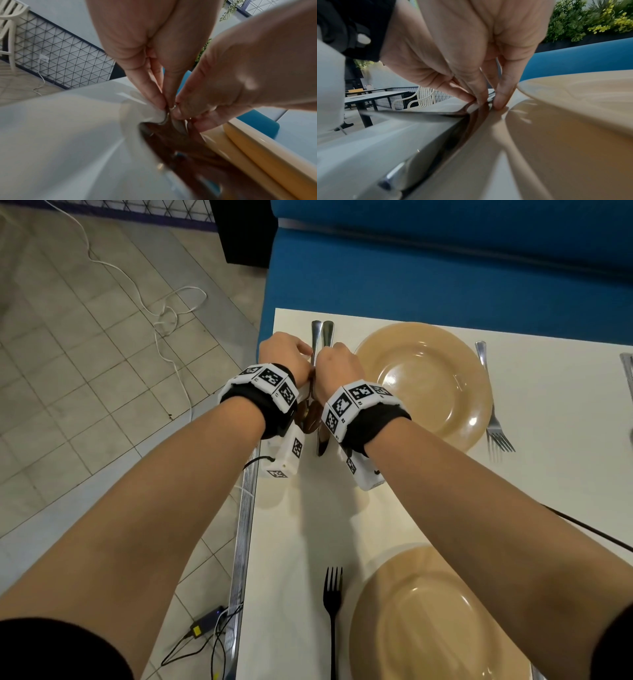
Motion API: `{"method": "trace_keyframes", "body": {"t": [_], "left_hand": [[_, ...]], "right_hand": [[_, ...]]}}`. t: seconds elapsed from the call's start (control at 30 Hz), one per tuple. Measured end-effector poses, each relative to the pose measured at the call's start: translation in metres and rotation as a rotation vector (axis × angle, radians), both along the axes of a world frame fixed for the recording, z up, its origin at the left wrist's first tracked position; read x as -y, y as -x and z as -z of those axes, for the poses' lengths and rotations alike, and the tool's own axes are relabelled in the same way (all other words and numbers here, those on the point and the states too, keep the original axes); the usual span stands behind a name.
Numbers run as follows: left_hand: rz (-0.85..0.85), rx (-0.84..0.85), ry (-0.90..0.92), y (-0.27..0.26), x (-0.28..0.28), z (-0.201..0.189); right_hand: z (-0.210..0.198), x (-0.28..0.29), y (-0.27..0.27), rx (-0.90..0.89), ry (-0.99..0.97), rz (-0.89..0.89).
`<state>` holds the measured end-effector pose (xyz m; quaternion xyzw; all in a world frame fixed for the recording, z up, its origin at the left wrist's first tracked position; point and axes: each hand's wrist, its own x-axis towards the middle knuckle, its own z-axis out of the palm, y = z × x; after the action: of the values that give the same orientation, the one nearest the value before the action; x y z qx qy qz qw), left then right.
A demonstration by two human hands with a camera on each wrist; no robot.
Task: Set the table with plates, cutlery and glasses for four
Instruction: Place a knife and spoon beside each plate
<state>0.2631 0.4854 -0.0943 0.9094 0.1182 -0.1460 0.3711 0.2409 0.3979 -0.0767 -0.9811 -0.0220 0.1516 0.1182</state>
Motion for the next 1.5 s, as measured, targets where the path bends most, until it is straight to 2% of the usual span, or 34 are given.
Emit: {"method": "trace_keyframes", "body": {"t": [1.5], "left_hand": [[0.024, -0.024, -0.003, 0.0038, -0.0008, -0.0009]], "right_hand": [[0.0023, -0.0003, 0.0045, 0.055, 0.002, 0.014]]}}
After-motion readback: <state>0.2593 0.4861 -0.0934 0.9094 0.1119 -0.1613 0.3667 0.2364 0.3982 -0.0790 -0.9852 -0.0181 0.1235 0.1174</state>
